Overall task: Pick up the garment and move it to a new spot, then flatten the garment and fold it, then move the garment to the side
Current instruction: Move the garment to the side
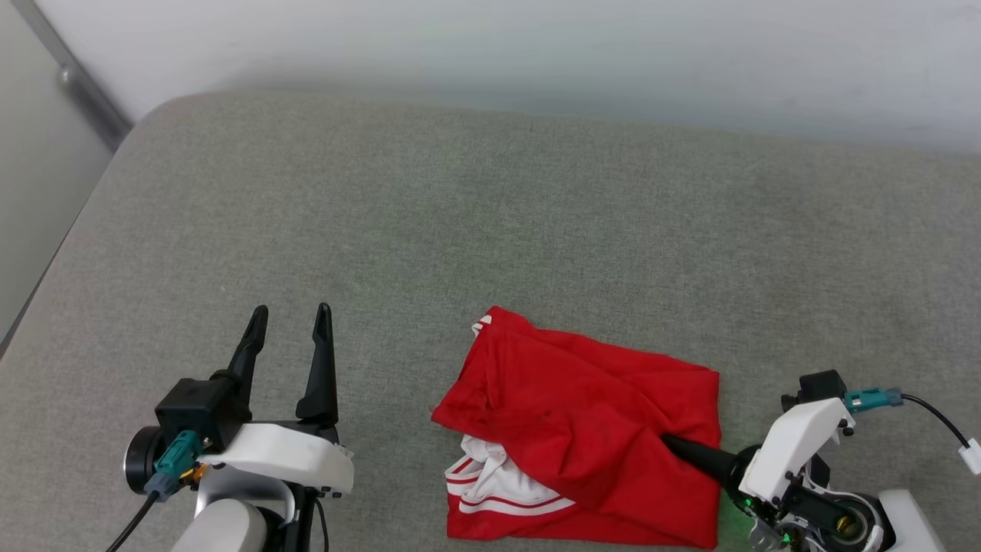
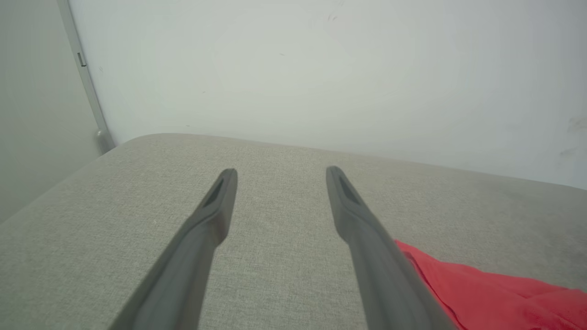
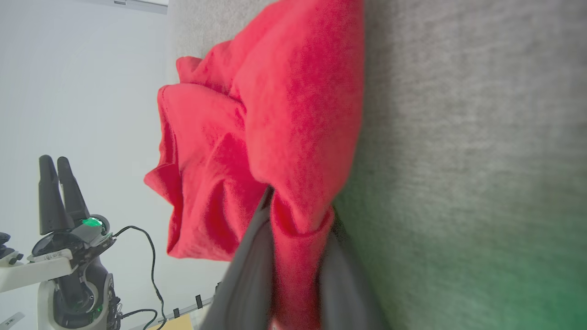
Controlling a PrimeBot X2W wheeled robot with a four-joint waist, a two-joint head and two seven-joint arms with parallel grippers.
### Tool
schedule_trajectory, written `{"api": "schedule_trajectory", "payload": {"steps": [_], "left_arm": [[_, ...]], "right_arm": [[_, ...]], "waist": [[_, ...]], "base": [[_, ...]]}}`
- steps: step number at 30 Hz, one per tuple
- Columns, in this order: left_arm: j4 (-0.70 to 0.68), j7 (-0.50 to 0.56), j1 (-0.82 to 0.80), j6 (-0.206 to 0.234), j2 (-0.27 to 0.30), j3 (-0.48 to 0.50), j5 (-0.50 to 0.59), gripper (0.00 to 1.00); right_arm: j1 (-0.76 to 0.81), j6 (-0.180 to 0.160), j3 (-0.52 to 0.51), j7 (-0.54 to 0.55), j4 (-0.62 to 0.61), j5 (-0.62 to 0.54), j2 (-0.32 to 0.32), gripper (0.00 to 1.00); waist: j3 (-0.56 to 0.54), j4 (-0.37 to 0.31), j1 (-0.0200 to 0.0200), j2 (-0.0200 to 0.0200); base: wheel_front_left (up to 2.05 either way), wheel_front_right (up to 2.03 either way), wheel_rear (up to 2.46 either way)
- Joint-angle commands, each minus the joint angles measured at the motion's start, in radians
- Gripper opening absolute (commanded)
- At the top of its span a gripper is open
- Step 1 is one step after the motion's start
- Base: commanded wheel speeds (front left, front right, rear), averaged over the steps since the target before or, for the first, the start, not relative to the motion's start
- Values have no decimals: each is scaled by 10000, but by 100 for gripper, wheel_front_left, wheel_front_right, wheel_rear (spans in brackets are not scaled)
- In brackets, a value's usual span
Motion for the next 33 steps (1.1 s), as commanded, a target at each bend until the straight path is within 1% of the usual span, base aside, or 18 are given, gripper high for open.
{"api": "schedule_trajectory", "payload": {"steps": [1, 5, 8, 10, 12, 13, 16, 17, 18, 21, 22, 25, 27, 31, 33], "left_arm": [[38, -68, 64, -43, -69, 26, 33, 100], [87, -68, 208, -79, -69, 46, 86, 100], [41, -59, 380, -46, -25, 76, 87, 100], [-29, -54, 511, -1, 10, 132, 65, 100], [-139, -48, 584, 27, 14, 143, 45, 100], [-208, -48, 632, 48, 6, 145, 51, 100], [-399, -45, 765, 92, 22, 166, 75, 100], [-399, -45, 765, 92, 22, 166, 75, 100], [-520, -30, 781, 118, 74, 166, 96, 100], [-732, 4, 589, 91, 174, 141, 169, 100], [-732, 4, 589, 91, 174, 141, 169, 100], [-961, 49, 367, 111, 259, 156, 250, 100], [-1126, 116, 154, 59, 348, 124, 332, 100], [-1427, 357, -391, -79, 560, 45, 509, 100], [-1525, 460, -703, -139, 641, -8, 622, 100]], "right_arm": [[3, -7, 162, -128, 39, -12, -121, 0], [-28, -6, 982, -679, -152, -528, -636, 0], [-180, -6, 1738, -1212, -229, -1428, -1131, 0], [-379, -9, 2327, -1564, -105, -2577, -1623, 0], [-557, -6, 2723, -1823, -70, -3287, -1676, 0], [-673, -6, 2849, -1883, -21, -3681, -1819, 0], [-1050, -7, 3158, -1998, -21, -4491, -1962, 0], [-1050, -7, 3158, -1998, -21, -4491, -1962, 0], [-1313, -7, 3400, -2003, 21, -4972, -2043, 0], [-1849, -7, 3609, -2197, 98, -5640, -2216, 0], [-1849, -7, 3609, -2197, 98, -5640, -2216, 0], [-2474, -7, 3787, -2517, 200, -6302, -2300, 0], [-2939, -10, 3787, -2898, 268, -6809, -2520, 0], [-3791, -9, 3551, -3687, 477, -7658, -2857, 0], [-4217, -9, 3252, -4104, 648, -8020, -3016, 0]], "waist": [[-136, -68, 0, 0], [-483, -328, 0, 0], [-711, -711, 0, 0], [-802, -1092, 0, 0], [-836, -1479, 0, 0], [-828, -1683, 0, 0], [-767, -2420, 0, 0], [-767, -2420, 0, 0], [-670, -2965, 0, 0], [-335, -3722, 0, 0], [-335, -3722, 0, 0], [151, -4443, 0, 0], [525, -4811, 0, 0], [1347, -5331, 0, 0], [1731, -5493, 0, 0]], "base": [[0, 0, 0], [0, 0, 0], [0, 0, 0], [0, 0, 0], [0, 0, 0], [0, 0, 0], [0, 0, 0], [0, 0, 0], [0, 0, 0], [0, 0, 0], [0, 0, 0], [0, 0, 0], [0, 0, 0], [0, 0, 0], [0, 0, 0]]}}
